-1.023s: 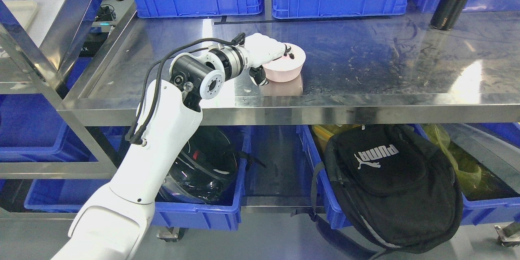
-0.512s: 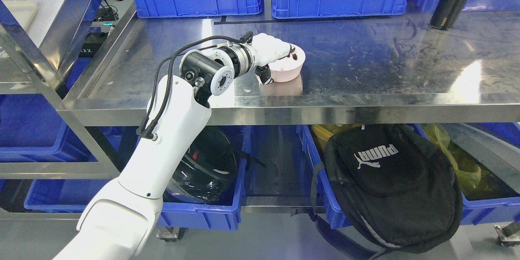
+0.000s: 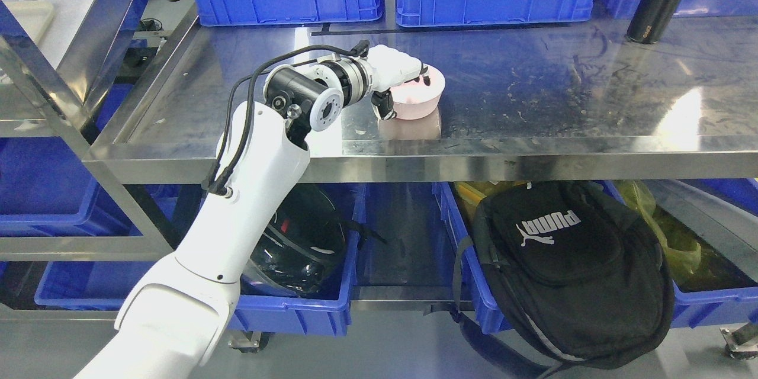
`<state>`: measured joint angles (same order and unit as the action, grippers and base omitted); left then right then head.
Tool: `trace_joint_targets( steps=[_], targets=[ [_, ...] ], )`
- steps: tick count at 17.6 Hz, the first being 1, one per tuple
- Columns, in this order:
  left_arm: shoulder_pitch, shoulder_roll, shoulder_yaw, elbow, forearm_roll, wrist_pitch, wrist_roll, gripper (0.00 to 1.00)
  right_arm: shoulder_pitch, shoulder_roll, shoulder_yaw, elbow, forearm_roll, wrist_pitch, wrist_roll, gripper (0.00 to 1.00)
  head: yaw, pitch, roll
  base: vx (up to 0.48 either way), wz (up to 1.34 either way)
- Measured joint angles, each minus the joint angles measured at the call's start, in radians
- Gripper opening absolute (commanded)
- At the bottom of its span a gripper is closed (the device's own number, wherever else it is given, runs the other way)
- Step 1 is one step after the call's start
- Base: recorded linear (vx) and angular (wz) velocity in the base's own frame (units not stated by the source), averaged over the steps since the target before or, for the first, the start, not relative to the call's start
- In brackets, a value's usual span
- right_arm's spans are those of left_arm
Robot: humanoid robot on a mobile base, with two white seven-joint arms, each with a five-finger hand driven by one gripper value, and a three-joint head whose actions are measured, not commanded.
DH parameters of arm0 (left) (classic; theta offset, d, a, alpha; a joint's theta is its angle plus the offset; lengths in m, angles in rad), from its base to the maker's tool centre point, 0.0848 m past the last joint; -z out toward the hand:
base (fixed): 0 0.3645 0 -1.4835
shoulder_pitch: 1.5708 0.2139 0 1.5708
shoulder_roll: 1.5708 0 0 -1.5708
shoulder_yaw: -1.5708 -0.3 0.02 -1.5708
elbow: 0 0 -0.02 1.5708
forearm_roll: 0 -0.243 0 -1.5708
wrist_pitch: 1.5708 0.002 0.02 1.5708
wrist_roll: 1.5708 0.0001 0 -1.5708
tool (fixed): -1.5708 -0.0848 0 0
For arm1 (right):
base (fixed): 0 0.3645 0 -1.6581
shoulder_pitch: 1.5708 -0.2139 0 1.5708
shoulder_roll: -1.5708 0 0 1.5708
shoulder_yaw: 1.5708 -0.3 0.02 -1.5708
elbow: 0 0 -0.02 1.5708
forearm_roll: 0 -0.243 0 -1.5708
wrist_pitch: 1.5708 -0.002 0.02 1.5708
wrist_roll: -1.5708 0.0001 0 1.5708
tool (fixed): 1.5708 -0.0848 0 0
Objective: Stack pink IKEA bowl on shelf middle layer
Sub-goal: 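Hook the left hand fingers over the pink bowl's rim, then lift the pink bowl off the shelf with the left hand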
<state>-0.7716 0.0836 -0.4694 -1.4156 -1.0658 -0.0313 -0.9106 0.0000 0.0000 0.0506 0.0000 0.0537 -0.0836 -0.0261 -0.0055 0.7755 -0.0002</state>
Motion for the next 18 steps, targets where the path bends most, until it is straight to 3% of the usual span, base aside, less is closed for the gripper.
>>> trace_joint_targets(
  steps=[7,12,16,18],
  targets=[
    [-0.001,-0.011,-0.001,0.044,-0.020,0.003,0.000,0.46,0.000,0.000,0.000,0.000,0.000,0.000,0.000,1.00,0.0000,0.000,0.000,0.000,0.00],
    [0.008,-0.040,0.001,0.082,-0.025,-0.015,0.006,0.25,0.000,0.000,0.000,0.000,0.000,0.000,0.000,1.00,0.0000,0.000,0.000,0.000,0.00],
    [0.015,-0.056,0.021,0.103,-0.027,-0.079,0.011,0.04,0.000,0.000,0.000,0.000,0.000,0.000,0.000,1.00,0.0000,0.000,0.000,0.000,0.00],
    [0.019,-0.061,0.043,0.110,-0.027,-0.146,0.011,0.01,0.000,0.000,0.000,0.000,0.000,0.000,0.000,1.00,0.0000,0.000,0.000,0.001,0.01]
  ],
)
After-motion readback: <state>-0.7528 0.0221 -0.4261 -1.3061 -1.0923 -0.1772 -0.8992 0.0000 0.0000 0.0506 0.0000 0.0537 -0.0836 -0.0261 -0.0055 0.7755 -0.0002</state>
